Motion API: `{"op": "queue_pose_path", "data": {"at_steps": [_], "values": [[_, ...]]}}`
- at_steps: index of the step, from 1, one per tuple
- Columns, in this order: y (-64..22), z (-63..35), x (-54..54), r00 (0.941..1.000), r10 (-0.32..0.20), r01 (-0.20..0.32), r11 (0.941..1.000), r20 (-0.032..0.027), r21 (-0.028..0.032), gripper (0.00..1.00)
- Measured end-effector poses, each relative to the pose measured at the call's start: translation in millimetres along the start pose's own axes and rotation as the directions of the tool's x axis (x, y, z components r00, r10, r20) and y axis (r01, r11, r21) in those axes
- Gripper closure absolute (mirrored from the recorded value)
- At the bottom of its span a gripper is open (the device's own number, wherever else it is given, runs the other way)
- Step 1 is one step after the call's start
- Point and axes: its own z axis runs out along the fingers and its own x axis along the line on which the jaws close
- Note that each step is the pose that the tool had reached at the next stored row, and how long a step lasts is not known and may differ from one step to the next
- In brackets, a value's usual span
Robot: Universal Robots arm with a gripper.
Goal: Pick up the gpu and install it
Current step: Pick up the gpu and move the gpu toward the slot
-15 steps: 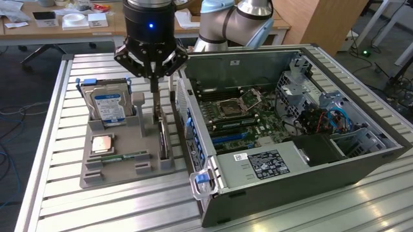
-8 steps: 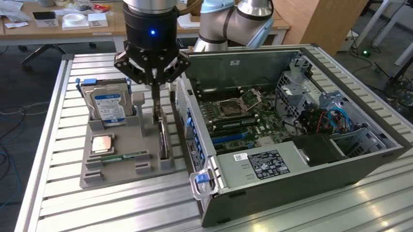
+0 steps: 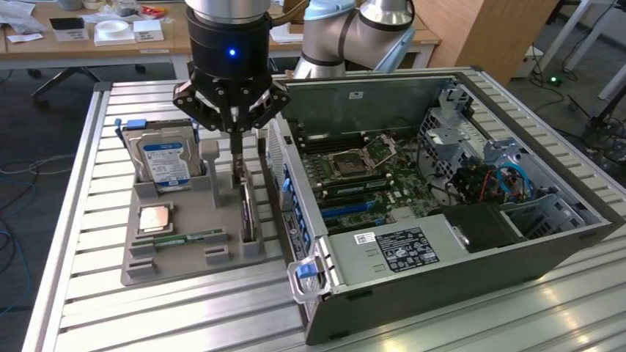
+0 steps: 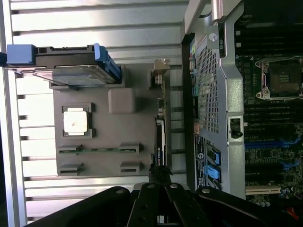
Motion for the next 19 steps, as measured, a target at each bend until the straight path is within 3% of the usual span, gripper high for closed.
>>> {"op": "queue_pose_path", "data": {"at_steps": [19], "values": [[-0.2, 4.6, 0.0, 1.0, 0.0, 0.0, 1.0, -0.0001, 0.0, 0.89]]}}
